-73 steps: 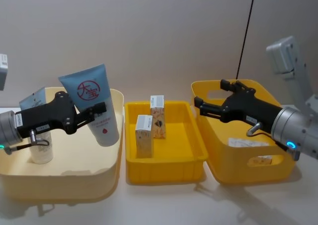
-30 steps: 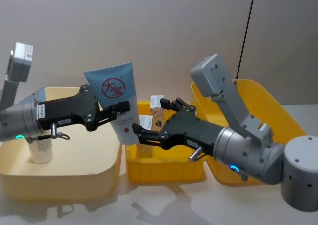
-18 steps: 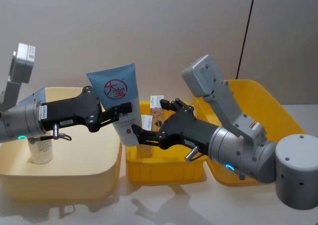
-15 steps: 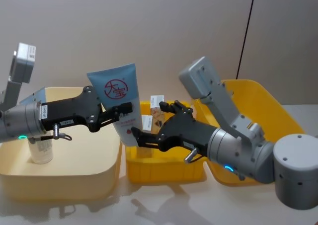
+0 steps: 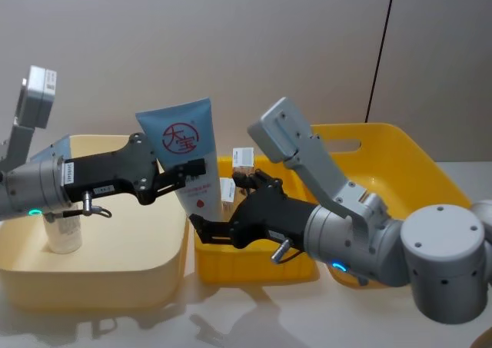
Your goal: Bimanual collaborative sorting of washing and personal care products
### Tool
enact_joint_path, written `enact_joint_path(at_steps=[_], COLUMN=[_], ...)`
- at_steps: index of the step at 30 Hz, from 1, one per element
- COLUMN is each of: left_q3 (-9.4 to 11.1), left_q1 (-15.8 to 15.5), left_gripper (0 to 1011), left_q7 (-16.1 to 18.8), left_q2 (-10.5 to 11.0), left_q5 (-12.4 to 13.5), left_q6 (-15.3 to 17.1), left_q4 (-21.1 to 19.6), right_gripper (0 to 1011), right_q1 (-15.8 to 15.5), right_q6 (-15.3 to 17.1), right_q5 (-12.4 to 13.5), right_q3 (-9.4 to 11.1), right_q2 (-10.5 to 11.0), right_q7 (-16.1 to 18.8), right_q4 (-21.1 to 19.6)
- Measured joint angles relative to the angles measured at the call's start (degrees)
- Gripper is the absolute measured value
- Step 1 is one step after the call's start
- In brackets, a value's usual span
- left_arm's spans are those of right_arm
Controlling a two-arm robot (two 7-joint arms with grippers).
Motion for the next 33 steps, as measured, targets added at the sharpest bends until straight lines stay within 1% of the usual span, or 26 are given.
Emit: enact_joint_path(at_steps=[4,9,16,33], left_q3=[0.03,0.06,0.11,0.06], left_q1=[0.12,0.38,0.78,1.94], left_gripper=[302,302,303,302], left_q7=[0.15,0.44,0.82,2.03], left_q2=[0.14,0.45,0.87,2.03], left_q5=[-0.05,-0.15,-0.28,-0.63], left_q6=[0.06,0.20,0.39,0.89], left_q4=[-0.22,-0.65,-1.27,-2.89], right_gripper=[1001,1001,1001,1001], right_q1=[0.14,0.28,0.34,0.08], right_q6=[0.39,0.78,0.74,-0.46], right_q5=[-0.19,-0.59,-1.32,-3.39], right_q3=[-0.23,-0.55,-0.99,-2.05], right_q2=[-0.85,-2.89,-4.47,-8.04], right_q7=[-0.34,-1.59,-2.75,-5.49], right_q4=[0.13,0.57,1.16,2.68])
